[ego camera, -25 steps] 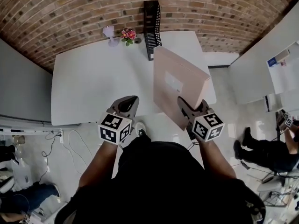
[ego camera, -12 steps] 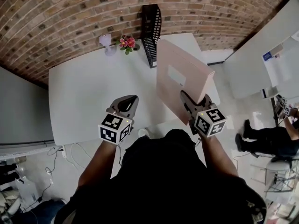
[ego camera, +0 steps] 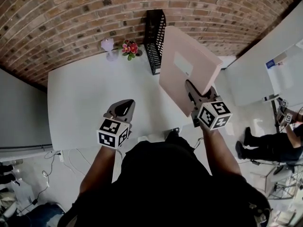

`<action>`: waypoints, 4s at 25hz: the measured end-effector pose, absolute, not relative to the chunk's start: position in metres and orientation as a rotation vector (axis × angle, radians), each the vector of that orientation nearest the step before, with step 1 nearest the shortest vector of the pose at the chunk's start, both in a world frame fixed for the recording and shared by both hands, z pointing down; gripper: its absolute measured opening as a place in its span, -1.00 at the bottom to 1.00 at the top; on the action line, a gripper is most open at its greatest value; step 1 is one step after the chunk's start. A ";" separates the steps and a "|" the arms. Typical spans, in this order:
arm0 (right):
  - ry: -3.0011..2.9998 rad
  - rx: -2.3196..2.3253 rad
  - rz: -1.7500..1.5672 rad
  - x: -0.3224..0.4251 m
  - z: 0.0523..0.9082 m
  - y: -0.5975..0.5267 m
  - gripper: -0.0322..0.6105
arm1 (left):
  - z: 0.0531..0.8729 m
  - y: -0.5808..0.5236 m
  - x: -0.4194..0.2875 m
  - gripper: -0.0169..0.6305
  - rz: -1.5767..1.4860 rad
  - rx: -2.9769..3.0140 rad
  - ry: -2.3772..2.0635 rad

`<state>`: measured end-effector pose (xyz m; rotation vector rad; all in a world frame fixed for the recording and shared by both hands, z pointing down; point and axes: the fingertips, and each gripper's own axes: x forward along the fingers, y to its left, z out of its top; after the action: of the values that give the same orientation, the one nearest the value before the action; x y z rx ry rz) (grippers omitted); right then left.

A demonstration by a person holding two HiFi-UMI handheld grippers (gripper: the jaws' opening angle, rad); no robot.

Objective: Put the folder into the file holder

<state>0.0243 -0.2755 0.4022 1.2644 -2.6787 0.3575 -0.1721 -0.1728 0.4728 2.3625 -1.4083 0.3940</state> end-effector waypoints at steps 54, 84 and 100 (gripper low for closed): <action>-2.732 1.624 -0.051 -0.105 0.362 -0.506 -0.28 | 0.513 -0.198 -0.202 -0.93 0.497 2.153 -1.452; -2.652 1.540 0.049 -0.106 0.431 -0.501 -0.34 | 0.509 -0.200 -0.209 -0.93 0.487 2.135 -1.482; -2.625 1.611 0.043 -0.103 0.429 -0.497 -0.25 | 0.509 -0.190 -0.209 -0.93 0.488 2.131 -1.492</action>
<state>-0.1031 -0.4975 0.4292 1.6108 -2.6253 0.0427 -0.2089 -0.1902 0.5091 2.1306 -1.4916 0.4878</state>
